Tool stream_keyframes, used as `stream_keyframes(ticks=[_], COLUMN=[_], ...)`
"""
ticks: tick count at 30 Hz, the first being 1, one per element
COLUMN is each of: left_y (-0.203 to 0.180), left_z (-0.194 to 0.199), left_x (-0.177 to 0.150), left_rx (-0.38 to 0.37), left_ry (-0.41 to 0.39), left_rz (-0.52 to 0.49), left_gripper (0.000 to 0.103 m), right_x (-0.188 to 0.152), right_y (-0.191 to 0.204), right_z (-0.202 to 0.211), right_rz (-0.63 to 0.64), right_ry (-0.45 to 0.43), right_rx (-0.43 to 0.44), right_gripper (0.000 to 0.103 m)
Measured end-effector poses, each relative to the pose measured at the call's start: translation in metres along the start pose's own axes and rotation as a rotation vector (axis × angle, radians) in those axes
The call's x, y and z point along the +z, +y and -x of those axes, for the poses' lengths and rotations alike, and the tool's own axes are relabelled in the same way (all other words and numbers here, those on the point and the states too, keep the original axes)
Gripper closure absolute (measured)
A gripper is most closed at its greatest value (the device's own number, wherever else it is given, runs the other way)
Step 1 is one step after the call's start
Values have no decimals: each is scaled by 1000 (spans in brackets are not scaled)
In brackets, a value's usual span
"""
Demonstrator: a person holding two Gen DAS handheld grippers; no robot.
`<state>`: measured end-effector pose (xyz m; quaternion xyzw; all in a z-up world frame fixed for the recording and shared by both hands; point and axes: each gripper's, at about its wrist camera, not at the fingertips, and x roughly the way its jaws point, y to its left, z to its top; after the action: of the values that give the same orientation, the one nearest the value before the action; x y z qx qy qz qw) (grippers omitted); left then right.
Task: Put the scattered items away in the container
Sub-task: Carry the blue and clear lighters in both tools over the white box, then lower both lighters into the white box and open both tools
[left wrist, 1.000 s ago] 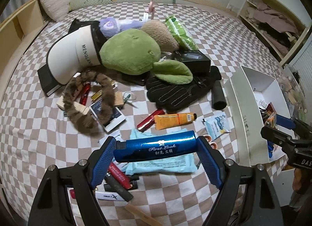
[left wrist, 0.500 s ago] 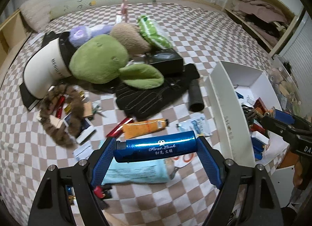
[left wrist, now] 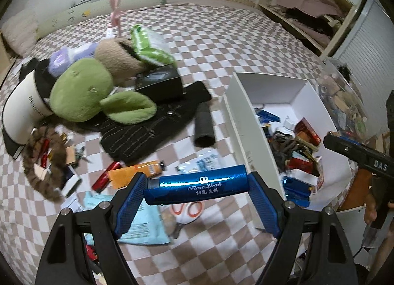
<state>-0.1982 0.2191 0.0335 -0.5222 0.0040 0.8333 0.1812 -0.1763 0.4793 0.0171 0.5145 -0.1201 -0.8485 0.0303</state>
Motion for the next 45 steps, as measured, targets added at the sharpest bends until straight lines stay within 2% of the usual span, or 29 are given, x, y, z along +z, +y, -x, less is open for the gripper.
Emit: stream_keyframes(ticks=[9, 20, 36, 45], left_y=[-40, -79, -126, -146], left_z=[-19, -32, -46, -56], left_x=[8, 9, 1, -6], left_rx=[-40, -88, -137, -139], left_ry=[21, 42, 73, 94], left_rz=[-52, -121, -209, -255], left_gripper=[20, 20, 20, 20], right_x=[-3, -4, -2, -3], right_y=[-47, -76, -92, -91], right_z=[-18, -58, -86, -84], right_rz=[-85, -154, -274, -247], right_ry=[52, 160, 221, 211], right_rx=[-37, -98, -46, -56], right_gripper=[19, 19, 19, 19])
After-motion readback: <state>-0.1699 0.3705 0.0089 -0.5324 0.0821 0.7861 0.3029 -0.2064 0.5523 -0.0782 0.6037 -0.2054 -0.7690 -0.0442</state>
